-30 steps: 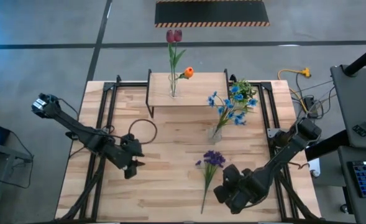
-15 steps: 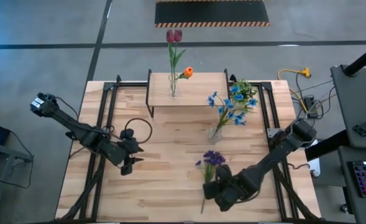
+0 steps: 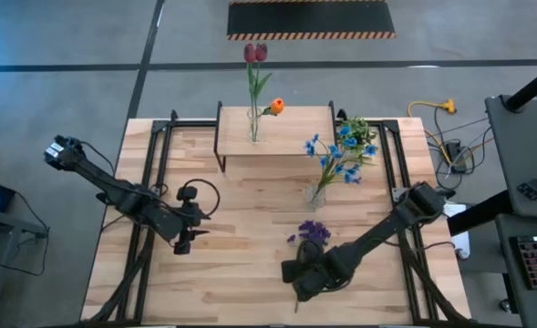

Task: Pick and place flowers into a vace then onto a shelf
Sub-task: Put the purple flowers into the transparent vase

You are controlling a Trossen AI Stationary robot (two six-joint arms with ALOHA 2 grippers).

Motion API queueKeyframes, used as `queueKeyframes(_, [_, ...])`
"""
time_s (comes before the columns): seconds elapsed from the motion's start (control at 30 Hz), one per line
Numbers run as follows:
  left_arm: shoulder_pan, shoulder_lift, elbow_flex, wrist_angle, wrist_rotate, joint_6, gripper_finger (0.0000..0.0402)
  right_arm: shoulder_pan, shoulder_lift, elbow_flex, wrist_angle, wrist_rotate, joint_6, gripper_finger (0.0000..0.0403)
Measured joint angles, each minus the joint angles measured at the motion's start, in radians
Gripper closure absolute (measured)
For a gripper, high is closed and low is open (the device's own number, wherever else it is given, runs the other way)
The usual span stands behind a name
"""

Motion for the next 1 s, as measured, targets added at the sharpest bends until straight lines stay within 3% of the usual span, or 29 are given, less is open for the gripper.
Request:
queueKeyframes(0.47, [0.003,-0.051,-0.001,0.001,-0.028,0.022,0.0238,-0.015,0.047,0.082,-0.209,-0.035,0.025,0.0197])
queueKeyframes(1.0, [0.003,-0.05,-0.001,0.003,-0.044,0.014,0.0238,-0.04,0.056,-0.01,-0.137,-0.041,0.018,0.0197])
